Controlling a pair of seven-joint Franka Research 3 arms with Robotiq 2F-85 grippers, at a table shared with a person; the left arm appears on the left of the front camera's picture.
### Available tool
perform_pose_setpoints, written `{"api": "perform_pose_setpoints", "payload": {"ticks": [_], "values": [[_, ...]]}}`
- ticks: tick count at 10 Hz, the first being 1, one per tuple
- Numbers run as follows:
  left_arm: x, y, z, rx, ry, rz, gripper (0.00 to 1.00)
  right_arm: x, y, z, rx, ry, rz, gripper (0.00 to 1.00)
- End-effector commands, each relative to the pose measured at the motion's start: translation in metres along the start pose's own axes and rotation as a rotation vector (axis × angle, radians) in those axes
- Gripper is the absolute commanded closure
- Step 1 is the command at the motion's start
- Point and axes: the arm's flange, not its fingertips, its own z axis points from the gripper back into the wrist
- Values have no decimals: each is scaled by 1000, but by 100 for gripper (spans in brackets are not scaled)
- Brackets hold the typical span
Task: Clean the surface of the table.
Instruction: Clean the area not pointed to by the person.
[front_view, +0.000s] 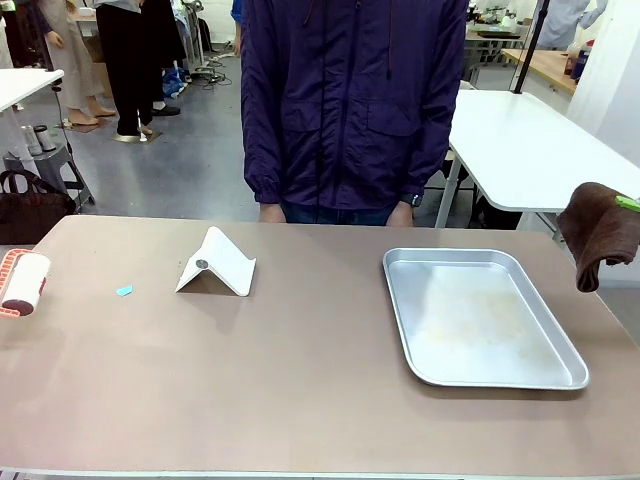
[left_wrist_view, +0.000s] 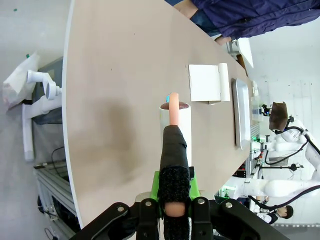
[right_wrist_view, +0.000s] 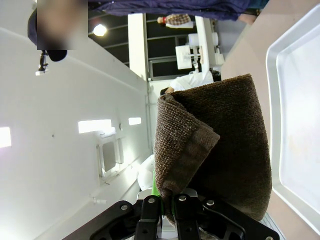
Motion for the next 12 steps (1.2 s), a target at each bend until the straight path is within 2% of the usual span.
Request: {"api": "perform_pose_setpoints", "payload": {"ticks": [1, 2, 4, 7, 12], "values": [[1, -6, 2, 1, -5, 10, 78, 0, 7, 0, 1, 15, -9, 100], [0, 0, 0, 0, 0, 0, 78, 0, 7, 0, 1, 15, -9, 100], [9, -17, -23, -35, -8, 10, 78, 0, 7, 0, 1, 15, -9, 100], [18, -34, -56, -2, -44, 27, 78, 0, 7, 0, 1, 15, -9, 100], [43, -38, -88, 70, 16, 44, 78, 0, 7, 0, 1, 15, -9, 100]]}}
